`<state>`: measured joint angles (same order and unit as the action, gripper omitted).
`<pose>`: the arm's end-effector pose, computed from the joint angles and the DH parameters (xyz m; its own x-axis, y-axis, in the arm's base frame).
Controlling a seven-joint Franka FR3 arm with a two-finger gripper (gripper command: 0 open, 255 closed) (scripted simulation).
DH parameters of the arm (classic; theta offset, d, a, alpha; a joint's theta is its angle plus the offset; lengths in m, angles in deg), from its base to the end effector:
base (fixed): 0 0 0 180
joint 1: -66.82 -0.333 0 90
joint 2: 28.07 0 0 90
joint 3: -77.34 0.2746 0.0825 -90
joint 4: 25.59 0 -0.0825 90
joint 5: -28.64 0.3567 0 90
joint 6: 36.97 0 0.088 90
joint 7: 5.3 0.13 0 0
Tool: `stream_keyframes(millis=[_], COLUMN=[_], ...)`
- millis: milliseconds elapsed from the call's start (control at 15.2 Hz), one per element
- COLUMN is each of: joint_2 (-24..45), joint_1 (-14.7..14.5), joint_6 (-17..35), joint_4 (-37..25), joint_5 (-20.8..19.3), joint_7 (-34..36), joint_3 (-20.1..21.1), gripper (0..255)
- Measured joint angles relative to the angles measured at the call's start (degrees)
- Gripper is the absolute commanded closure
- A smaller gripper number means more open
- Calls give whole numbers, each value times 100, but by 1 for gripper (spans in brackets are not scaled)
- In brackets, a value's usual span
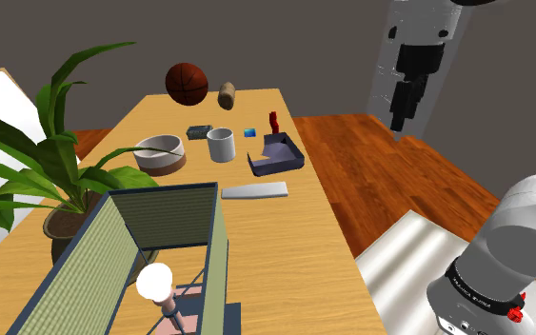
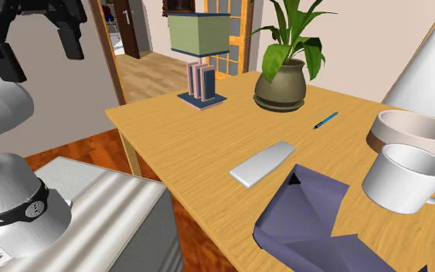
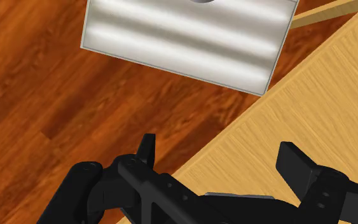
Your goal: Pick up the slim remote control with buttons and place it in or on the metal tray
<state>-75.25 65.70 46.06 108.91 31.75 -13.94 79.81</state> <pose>0.2842 0.0281 0.5428 0.9767 0.2023 -0.0710 0.2003 -0.9791 -0.0337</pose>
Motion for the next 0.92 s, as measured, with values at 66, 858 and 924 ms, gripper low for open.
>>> stream_keyframes(millis=[66,858,924], joint_2=[0,1848,2050], joint_1=[0,-478,-518], joint_6=[0,1891,2054], joint_4=[0,-83,-134], joint_5=[0,-11,-16], joint_7=[0,-890,-960], joint_3=[0,235,267], gripper=[0,0,0])
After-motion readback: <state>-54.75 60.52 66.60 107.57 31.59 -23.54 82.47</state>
